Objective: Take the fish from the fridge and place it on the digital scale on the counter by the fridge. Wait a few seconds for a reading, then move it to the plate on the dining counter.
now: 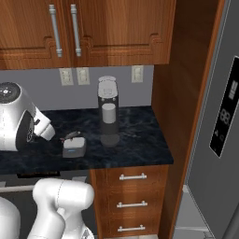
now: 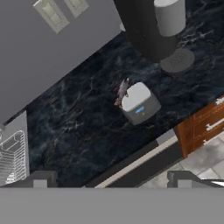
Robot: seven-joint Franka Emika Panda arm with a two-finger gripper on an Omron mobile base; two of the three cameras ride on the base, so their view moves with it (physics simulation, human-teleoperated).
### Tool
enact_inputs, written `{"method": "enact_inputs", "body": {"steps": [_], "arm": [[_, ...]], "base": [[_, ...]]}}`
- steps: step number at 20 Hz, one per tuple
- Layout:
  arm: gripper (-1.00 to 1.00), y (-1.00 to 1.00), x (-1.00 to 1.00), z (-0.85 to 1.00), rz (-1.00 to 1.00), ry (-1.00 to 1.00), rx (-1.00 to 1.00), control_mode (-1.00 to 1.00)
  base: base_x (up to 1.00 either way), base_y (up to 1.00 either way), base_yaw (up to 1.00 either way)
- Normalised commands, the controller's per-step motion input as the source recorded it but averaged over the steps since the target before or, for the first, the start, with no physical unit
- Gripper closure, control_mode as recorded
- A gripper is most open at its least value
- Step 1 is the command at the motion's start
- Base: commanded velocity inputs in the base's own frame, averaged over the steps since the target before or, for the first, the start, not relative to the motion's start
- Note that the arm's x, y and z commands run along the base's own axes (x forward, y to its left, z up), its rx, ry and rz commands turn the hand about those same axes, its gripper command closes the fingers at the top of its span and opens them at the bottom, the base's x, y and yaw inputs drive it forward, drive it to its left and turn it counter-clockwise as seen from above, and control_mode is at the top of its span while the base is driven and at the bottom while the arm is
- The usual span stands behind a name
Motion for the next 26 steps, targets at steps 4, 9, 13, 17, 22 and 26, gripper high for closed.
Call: {"method": "enact_inputs", "body": {"steps": [4, 9, 13, 17, 22, 26], "arm": [[-1.00, 0.00, -0.03, 0.00, 0.00, 0.00, -0.11, -1.00], [-1.00, 0.00, 0.00, 0.00, 0.00, 0.00, -0.08, -1.00], [-1.00, 0.00, 0.00, 0.00, 0.00, 0.00, -0.04, -1.00], [-1.00, 0.00, 0.00, -0.05, 0.00, 0.00, -0.04, -1.00], [-1.00, 0.00, 0.02, -0.07, 0.00, 0.00, -0.01, -1.00], [-1.00, 0.00, 0.02, -0.08, 0.00, 0.00, 0.00, -1.00]], "base": [[0.00, 0.00, 0.00], [0.00, 0.00, 0.00], [0.00, 0.00, 0.00], [0.00, 0.00, 0.00], [0.00, 0.00, 0.00], [0.00, 0.00, 0.00]]}}
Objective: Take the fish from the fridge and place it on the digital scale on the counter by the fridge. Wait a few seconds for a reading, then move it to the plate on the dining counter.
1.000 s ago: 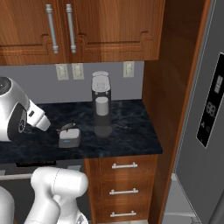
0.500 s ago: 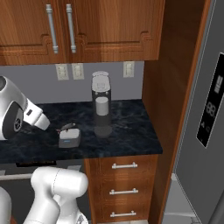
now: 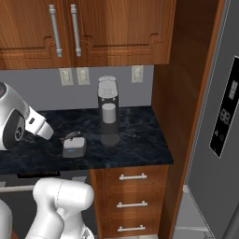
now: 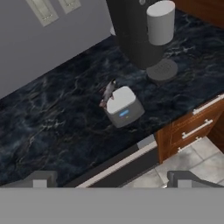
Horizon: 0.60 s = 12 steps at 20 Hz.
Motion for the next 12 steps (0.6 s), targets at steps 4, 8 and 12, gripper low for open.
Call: {"method": "enact_inputs", "body": {"steps": [4, 8, 12], "arm": [[-1.00, 0.00, 0.04, -0.09, 0.00, 0.00, 0.00, -1.00], [-1.00, 0.00, 0.09, -0.13, 0.00, 0.01, 0.00, -1.00], [-1.00, 0.00, 0.13, -0.14, 0.00, 0.03, 0.00, -1.00]], "base": [[0.00, 0.00, 0.00], [0.00, 0.00, 0.00], [0.00, 0.00, 0.00]]}}
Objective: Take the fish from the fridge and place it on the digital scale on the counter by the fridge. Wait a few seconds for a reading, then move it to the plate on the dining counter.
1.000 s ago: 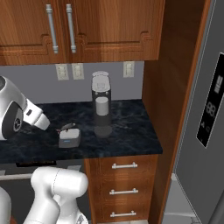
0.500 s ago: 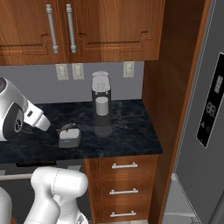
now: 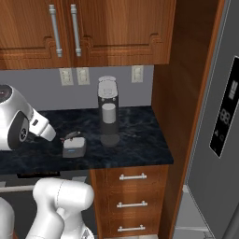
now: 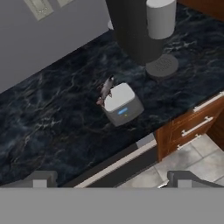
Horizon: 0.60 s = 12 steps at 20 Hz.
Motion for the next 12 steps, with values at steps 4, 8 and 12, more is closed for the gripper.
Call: {"method": "enact_inputs", "body": {"steps": [4, 8, 12], "arm": [[-1.00, 0.00, 0.10, -0.11, 0.00, 0.02, 0.00, -1.00], [-1.00, 0.00, 0.09, -0.08, 0.00, 0.01, 0.00, -1.00], [-1.00, 0.00, 0.19, -0.13, 0.00, 0.03, 0.00, -1.00]], "base": [[0.00, 0.00, 0.00], [0.00, 0.00, 0.00], [0.00, 0.00, 0.00]]}}
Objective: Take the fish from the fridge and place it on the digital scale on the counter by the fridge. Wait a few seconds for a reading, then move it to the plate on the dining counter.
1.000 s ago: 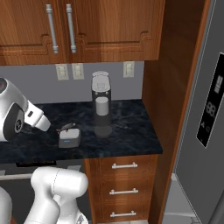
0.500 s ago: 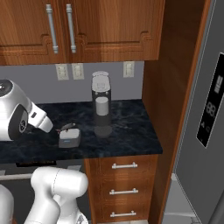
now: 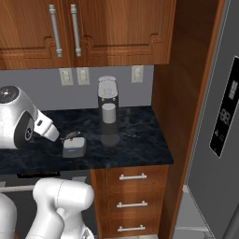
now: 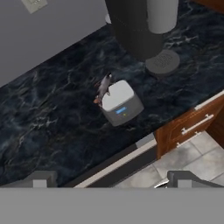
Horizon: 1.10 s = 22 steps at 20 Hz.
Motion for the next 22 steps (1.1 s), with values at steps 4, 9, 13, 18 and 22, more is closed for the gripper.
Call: {"method": "enact_inputs", "body": {"steps": [4, 9, 13, 18, 22], "arm": [[-1.00, 0.00, 0.20, -0.13, 0.00, 0.03, -0.01, -1.00], [-1.00, 0.00, 0.23, -0.14, 0.00, 0.03, -0.03, -1.00], [-1.00, 0.00, 0.22, -0.16, 0.00, 0.01, -0.05, -1.00], [-1.00, 0.00, 0.12, -0.15, 0.00, 0.00, -0.06, -1.00], [-1.00, 0.01, 0.01, -0.14, 0.00, 0.00, -0.05, -1.00]], "base": [[0.00, 0.00, 0.00], [0.00, 0.00, 0.00], [0.00, 0.00, 0.00], [0.00, 0.00, 0.00], [0.00, 0.00, 0.00]]}}
